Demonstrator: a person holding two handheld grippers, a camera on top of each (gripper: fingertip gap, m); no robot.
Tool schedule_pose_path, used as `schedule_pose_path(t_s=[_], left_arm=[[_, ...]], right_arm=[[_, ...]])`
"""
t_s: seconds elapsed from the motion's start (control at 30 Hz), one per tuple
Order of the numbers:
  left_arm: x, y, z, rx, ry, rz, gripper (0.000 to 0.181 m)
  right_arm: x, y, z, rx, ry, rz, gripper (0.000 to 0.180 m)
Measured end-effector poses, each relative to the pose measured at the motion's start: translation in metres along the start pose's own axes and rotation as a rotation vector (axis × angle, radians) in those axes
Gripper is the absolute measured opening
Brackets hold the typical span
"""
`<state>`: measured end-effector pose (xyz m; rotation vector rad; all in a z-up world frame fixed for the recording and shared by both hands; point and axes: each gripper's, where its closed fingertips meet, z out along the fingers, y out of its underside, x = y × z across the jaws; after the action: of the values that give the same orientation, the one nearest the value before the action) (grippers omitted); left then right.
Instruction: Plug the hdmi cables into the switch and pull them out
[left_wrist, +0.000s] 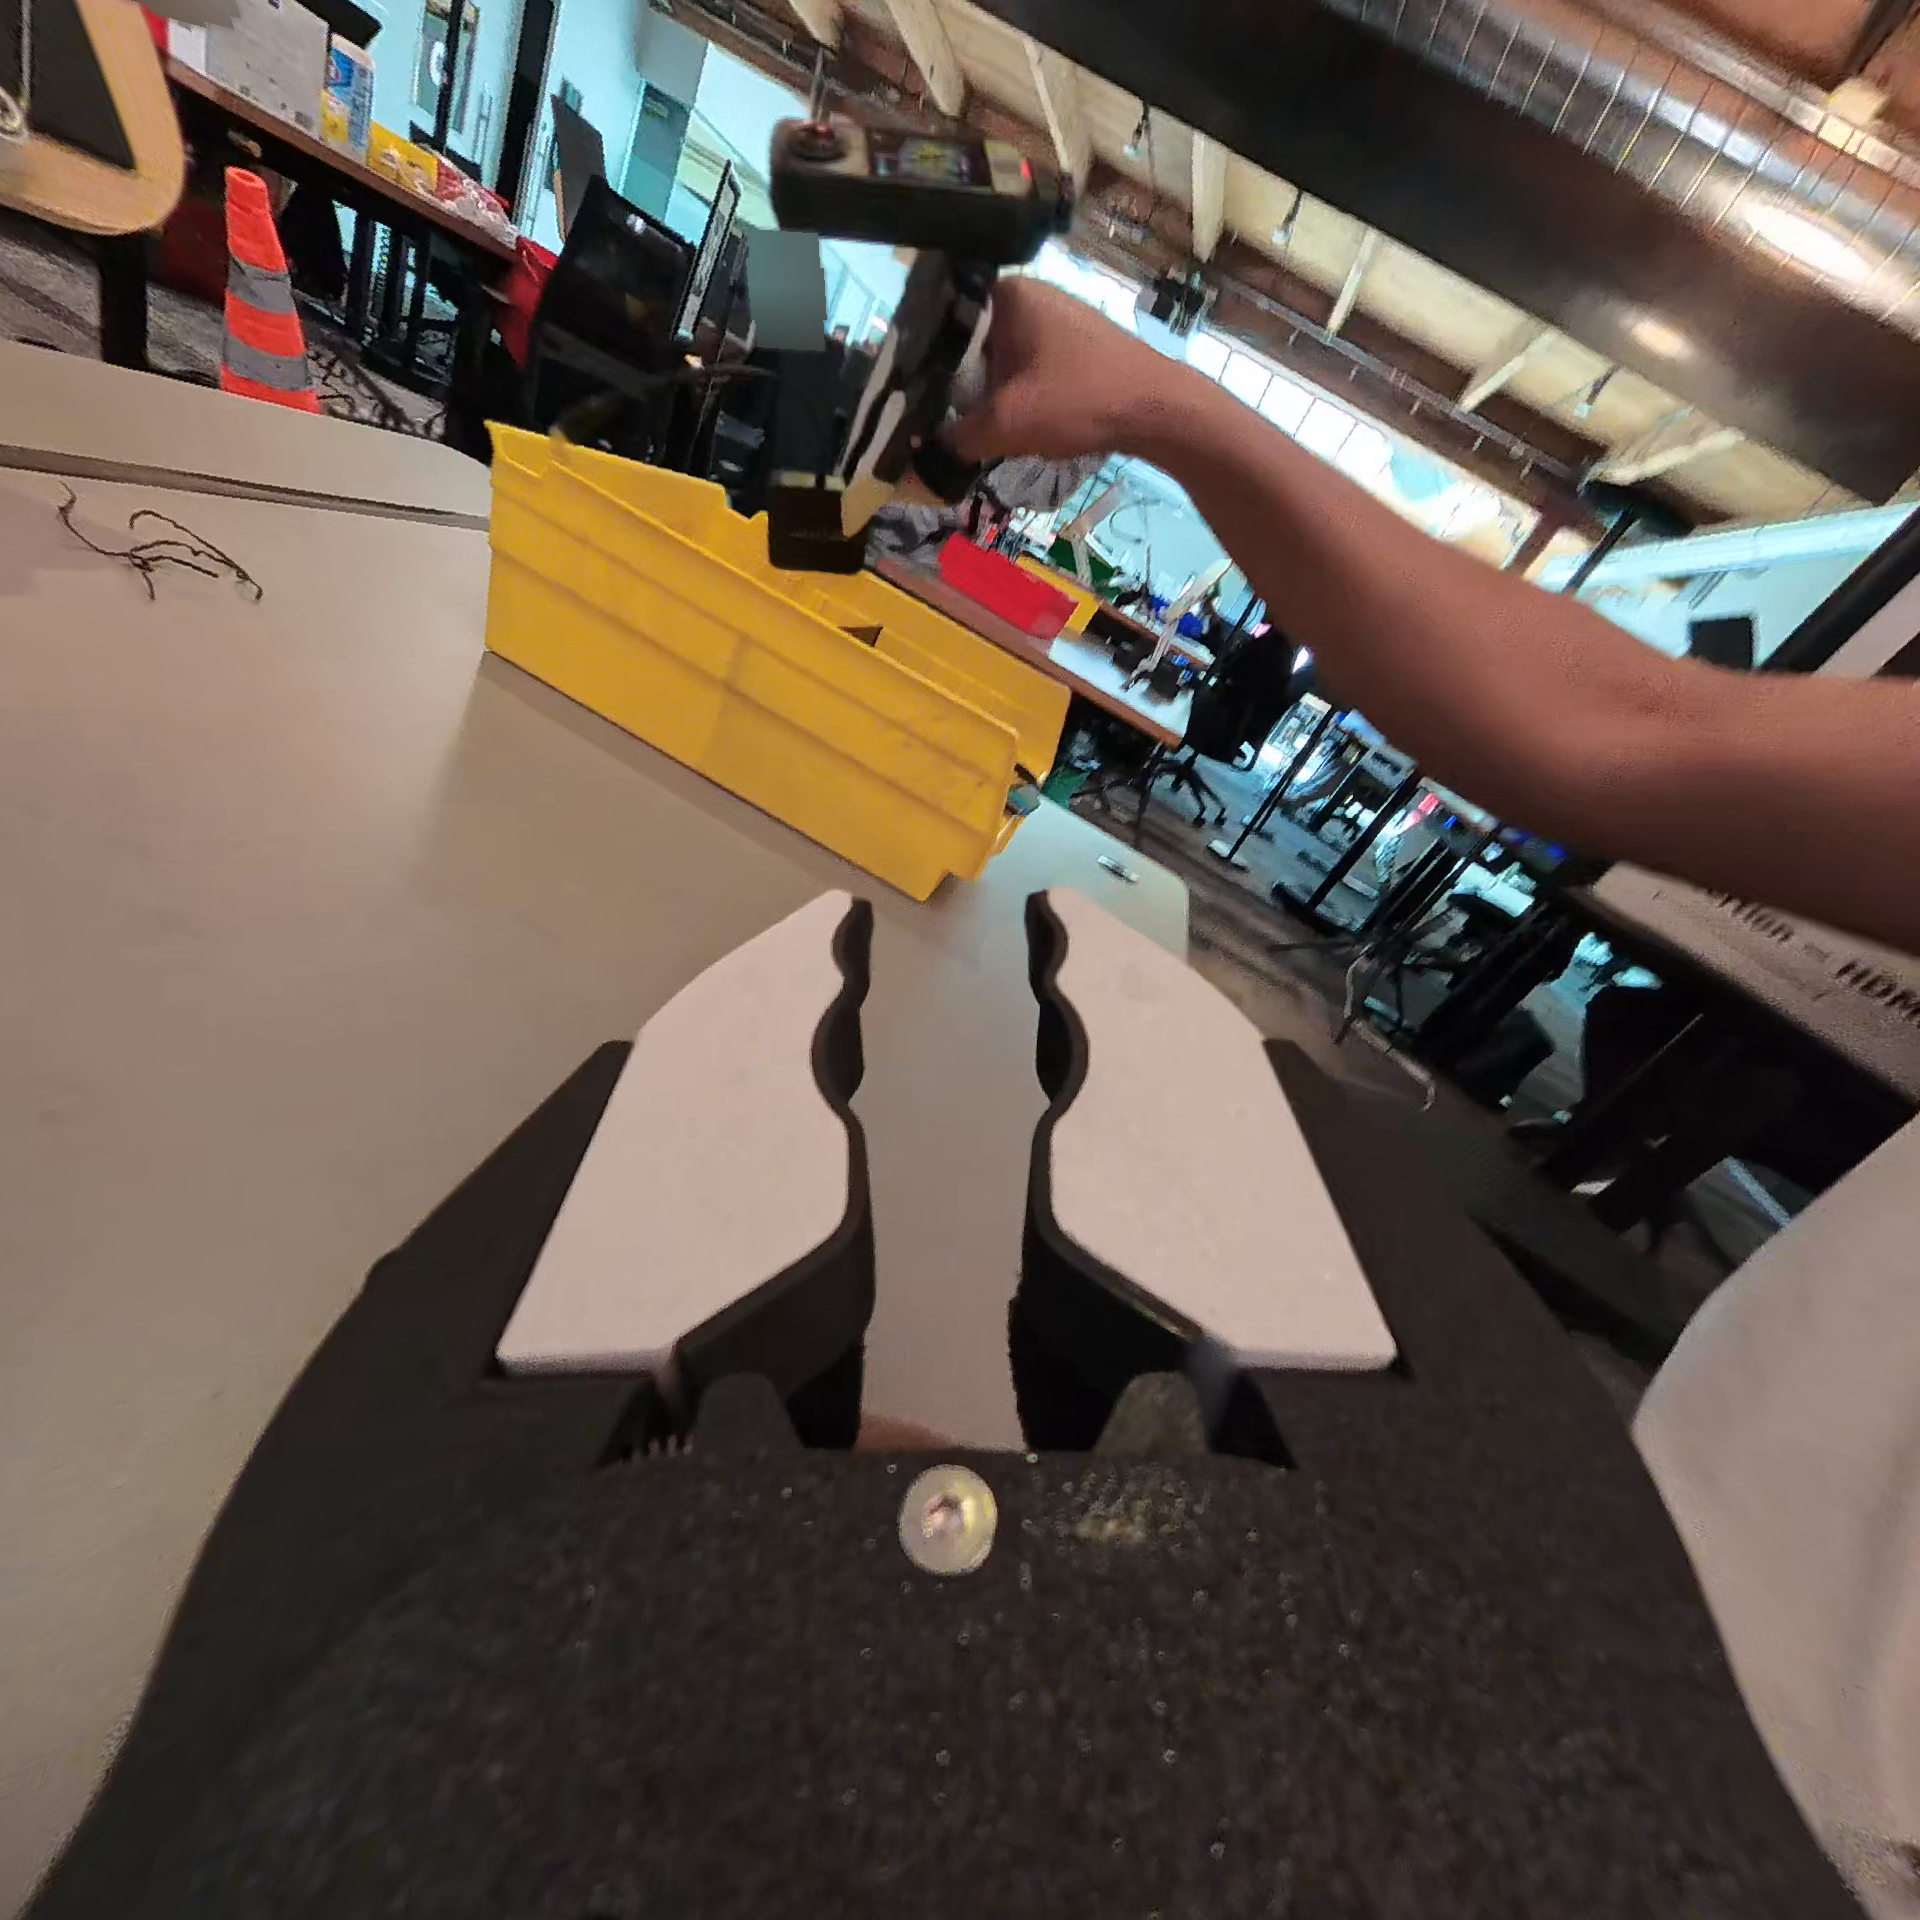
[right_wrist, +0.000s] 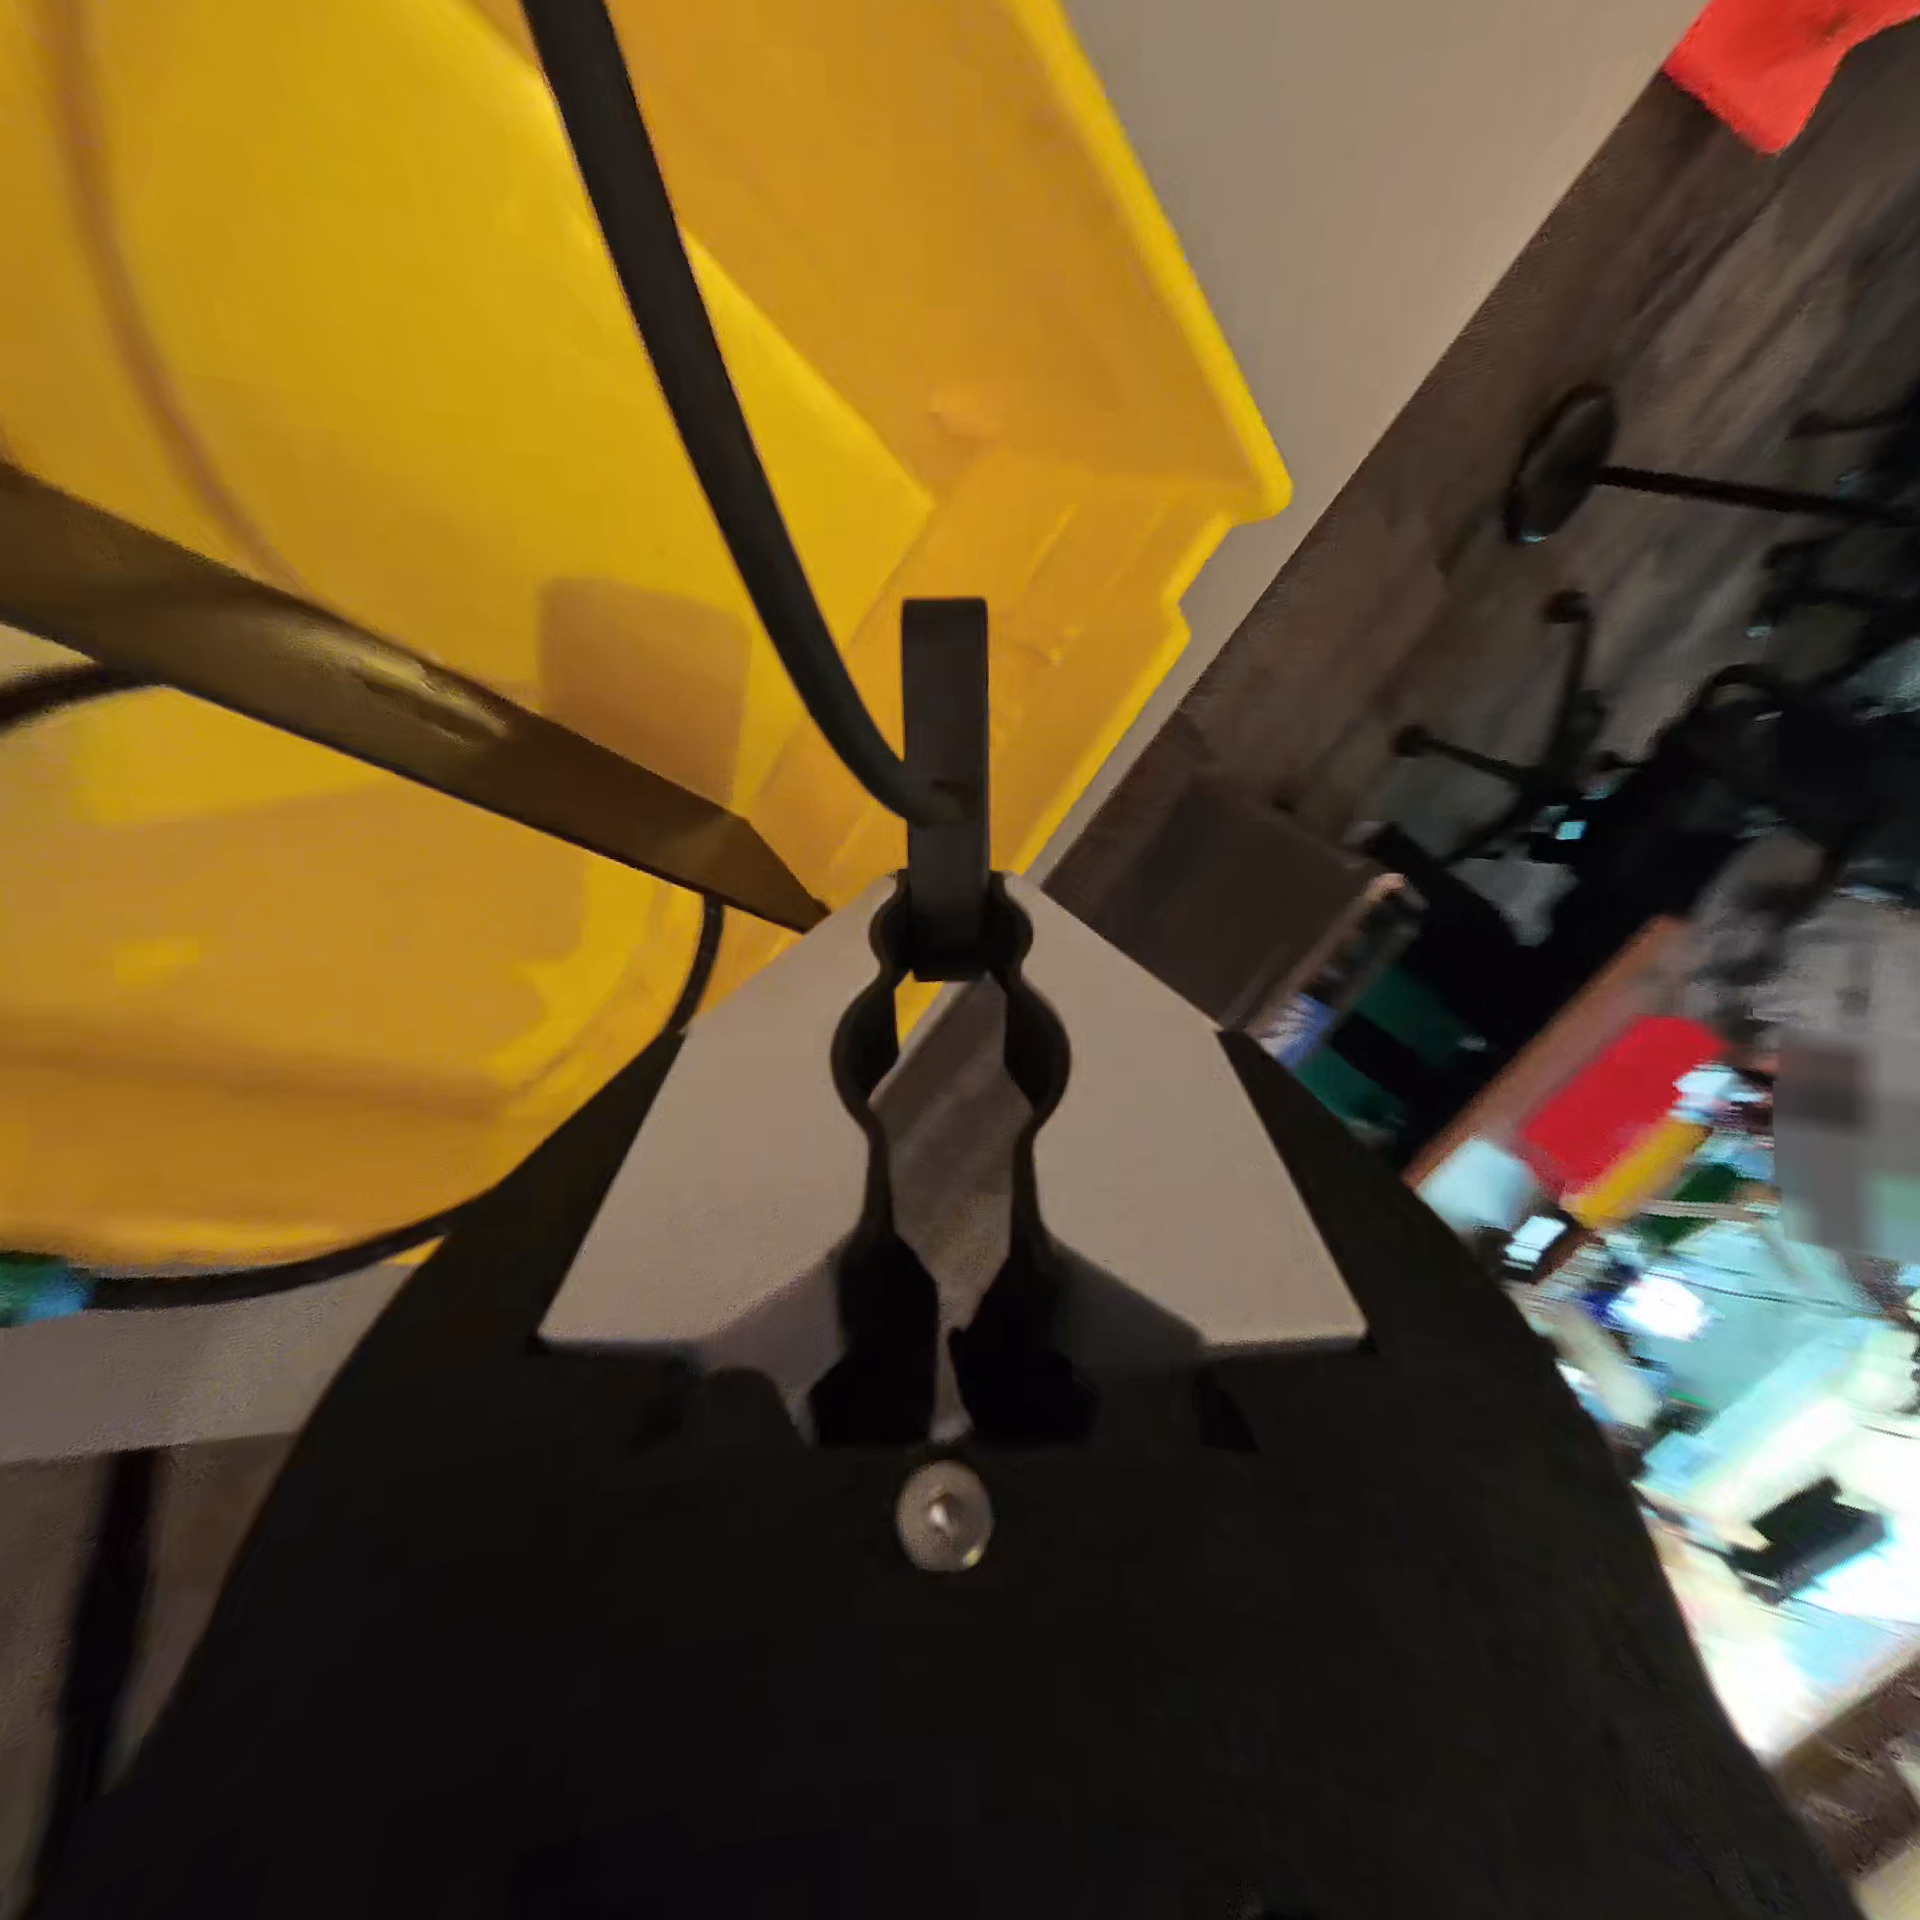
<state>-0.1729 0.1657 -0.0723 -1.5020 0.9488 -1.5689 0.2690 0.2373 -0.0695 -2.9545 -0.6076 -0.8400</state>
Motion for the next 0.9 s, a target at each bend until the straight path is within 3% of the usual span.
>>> schedule_pose_path(t_s=[0.17, 0.3, 0.4, 0.5, 0.57, 0.73, 0.83, 0.9], left_arm=[[0.0, 0.009, 0.002, -0.045, -0.005, 0.039, 0.029], [0.003, 0.018, 0.007, -0.084, -0.005, 0.065, 0.029], [0.001, 0.021, 0.01, -0.105, -0.04, 0.103, 0.029], [-0.001, 0.021, 0.009, -0.111, -0.09, 0.154, 0.033], [-0.002, 0.026, 0.008, -0.143, -0.104, 0.174, 0.035], [-0.001, 0.034, -0.002, -0.21, -0.17, 0.257, 0.04], [-0.004, 0.044, -0.02, -0.296, -0.293, 0.324, 0.04], [-0.005, 0.056, -0.041, -0.354, -0.382, 0.357, 0.042]], right_arm=[[-0.013, -0.006, 0.016, -0.037, 0.074, -0.254, 0.012], [-0.01, -0.013, 0.036, -0.084, 0.082, -0.218, 0.013], [-0.034, -0.025, 0.044, -0.063, -0.03, -0.203, 0.014], [-0.066, -0.03, 0.051, -0.04, -0.201, -0.164, 0.034], [-0.068, -0.03, 0.051, -0.012, -0.224, -0.125, 0.037], [-0.068, -0.033, -0.01, 0.291, -0.335, 0.033, 0.046], [-0.077, -0.023, -0.082, 0.635, -0.309, 0.185, 0.047], [-0.123, -0.011, -0.128, 0.891, -0.441, 0.292, 0.047]])
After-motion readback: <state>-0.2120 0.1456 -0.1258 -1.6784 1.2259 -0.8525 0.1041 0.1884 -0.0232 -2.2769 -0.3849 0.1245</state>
